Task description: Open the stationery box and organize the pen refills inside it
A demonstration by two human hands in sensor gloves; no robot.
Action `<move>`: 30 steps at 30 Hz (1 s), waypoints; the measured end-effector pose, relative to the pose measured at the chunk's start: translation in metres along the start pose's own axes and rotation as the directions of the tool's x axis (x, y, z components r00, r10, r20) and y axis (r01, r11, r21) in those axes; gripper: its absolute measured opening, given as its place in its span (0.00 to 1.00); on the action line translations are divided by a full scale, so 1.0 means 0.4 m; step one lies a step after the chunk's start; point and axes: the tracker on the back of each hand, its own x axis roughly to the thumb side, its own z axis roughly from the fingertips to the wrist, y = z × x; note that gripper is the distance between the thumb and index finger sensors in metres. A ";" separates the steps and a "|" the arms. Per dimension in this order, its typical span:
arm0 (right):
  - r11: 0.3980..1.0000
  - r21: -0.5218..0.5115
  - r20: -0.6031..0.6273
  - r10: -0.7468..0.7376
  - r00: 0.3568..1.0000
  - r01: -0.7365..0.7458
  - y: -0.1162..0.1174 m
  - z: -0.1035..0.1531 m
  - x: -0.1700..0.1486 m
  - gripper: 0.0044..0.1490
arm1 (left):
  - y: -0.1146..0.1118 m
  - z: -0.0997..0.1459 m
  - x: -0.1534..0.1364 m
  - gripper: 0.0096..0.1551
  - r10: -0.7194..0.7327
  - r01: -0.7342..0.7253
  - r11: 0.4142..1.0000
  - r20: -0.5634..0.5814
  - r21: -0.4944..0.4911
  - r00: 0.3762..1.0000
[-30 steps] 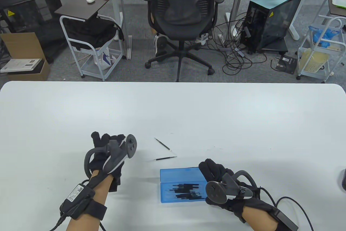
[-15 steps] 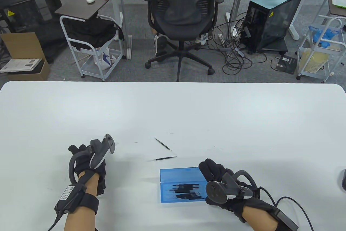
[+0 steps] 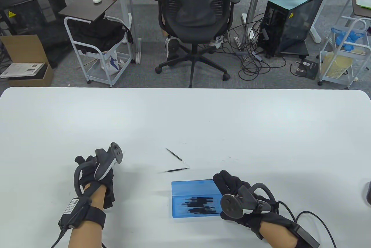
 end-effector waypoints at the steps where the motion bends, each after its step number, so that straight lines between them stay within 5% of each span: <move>1: 1.000 0.000 0.000 0.001 1.000 -0.001 0.000 0.000 0.000 0.80 | -0.002 0.000 0.001 0.29 0.000 0.000 1.000 0.005 -0.001 1.000; 19: 1.000 0.003 -0.002 0.003 1.000 -0.003 0.000 0.000 0.002 0.80 | 0.028 0.027 0.003 0.36 0.031 -0.034 0.998 0.073 0.045 0.997; 30: 1.000 0.003 -0.003 0.004 1.000 -0.004 0.000 0.000 0.002 0.80 | 0.206 0.229 0.089 0.37 0.018 -0.157 0.943 0.425 0.295 0.905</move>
